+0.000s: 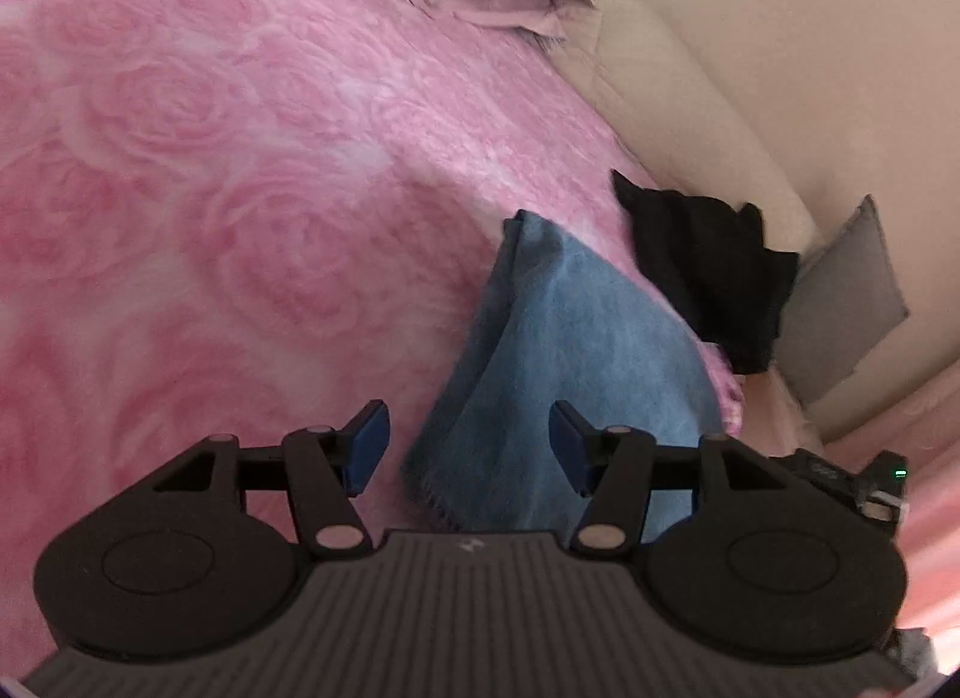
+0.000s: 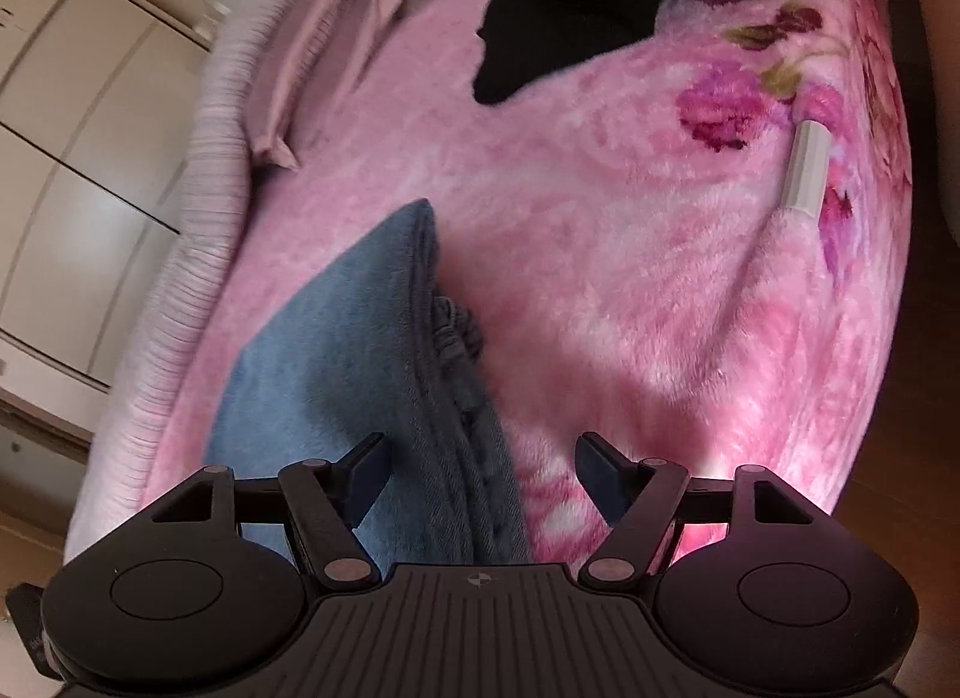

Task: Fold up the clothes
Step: 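Grasp the folded jeans edges with both grippers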

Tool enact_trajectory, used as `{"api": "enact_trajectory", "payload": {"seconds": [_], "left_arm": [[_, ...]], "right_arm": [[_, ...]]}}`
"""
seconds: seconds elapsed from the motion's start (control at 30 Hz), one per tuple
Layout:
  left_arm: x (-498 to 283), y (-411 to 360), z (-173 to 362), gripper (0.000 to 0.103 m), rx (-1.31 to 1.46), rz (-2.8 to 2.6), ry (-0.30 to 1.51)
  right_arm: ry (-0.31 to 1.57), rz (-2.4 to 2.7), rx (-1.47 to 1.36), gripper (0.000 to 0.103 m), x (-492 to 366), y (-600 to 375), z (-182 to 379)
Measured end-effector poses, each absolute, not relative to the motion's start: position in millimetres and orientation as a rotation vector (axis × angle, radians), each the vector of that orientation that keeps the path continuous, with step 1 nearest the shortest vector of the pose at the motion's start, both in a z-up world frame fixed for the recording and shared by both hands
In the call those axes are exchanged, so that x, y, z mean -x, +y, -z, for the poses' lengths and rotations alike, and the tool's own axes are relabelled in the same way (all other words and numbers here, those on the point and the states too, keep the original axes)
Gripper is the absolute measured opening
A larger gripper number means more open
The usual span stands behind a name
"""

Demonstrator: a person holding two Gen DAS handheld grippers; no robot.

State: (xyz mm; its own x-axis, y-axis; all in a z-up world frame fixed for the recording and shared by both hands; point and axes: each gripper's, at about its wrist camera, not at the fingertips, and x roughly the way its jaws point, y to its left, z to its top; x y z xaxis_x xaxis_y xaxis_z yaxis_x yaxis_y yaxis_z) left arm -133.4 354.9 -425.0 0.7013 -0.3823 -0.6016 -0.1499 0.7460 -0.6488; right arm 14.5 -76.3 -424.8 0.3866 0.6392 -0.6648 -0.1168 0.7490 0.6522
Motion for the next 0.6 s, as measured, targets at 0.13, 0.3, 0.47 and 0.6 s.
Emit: {"api": "enact_trajectory", "payload": {"seconds": [0.13,0.3,0.47,0.6], "left_arm": [[104.2,363.8,430.1,0.056,0.804,0.186,0.836],[69.4,366.1,447.1,0.056,0.905,0.238,0.891],[48.8,365.2,473.2,0.056,1.021,0.246,0.952],[38.2,362.4,479.7,0.056,1.027,0.266,0.958]], "right_arm": [[1.125,-0.484,-0.556,0.073,-27.7,-71.1,421.5],[1.186,-0.509,-0.568,0.074,-43.9,-65.7,422.6],[1.214,-0.57,-0.625,0.074,-60.1,-64.8,431.1],[1.234,-0.612,-0.653,0.074,-66.8,-61.2,436.9]]}}
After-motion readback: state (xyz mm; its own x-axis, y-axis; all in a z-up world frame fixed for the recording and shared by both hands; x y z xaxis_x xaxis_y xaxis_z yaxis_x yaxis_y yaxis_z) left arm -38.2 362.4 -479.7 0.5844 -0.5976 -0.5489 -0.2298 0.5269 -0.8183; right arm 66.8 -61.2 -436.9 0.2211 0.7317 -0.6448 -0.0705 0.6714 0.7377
